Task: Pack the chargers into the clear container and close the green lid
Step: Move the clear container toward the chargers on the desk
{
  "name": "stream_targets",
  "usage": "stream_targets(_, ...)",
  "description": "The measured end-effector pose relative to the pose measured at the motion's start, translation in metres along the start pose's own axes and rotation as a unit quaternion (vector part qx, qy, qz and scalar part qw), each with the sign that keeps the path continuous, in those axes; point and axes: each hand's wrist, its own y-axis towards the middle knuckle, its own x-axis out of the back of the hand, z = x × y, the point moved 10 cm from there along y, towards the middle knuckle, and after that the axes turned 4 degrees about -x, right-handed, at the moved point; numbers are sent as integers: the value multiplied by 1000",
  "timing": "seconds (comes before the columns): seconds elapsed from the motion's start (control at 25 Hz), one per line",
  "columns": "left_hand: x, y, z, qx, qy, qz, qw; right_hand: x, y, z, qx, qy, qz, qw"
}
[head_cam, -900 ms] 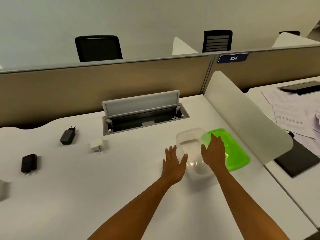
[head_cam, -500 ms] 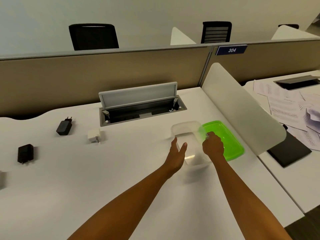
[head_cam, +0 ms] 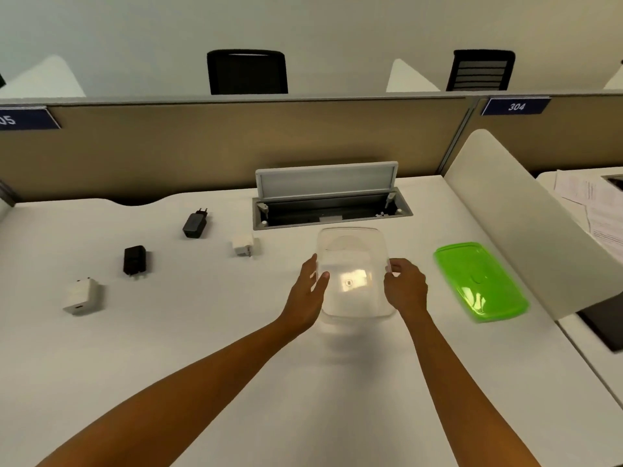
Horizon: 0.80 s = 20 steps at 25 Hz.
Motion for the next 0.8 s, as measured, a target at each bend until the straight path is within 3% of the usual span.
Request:
stream_targets(0.2, 85, -39, 28, 12, 8, -96, 995, -69, -56, 40, 30, 30, 58, 997)
stream_targets(0.36, 149, -75, 66, 63, -56, -177, 981, -125, -95, 68, 53, 21, 99, 994)
stream_targets(0.8, 251, -112, 127, 115, -128, -299, 939, -214, -161, 110, 87, -1, 183, 979)
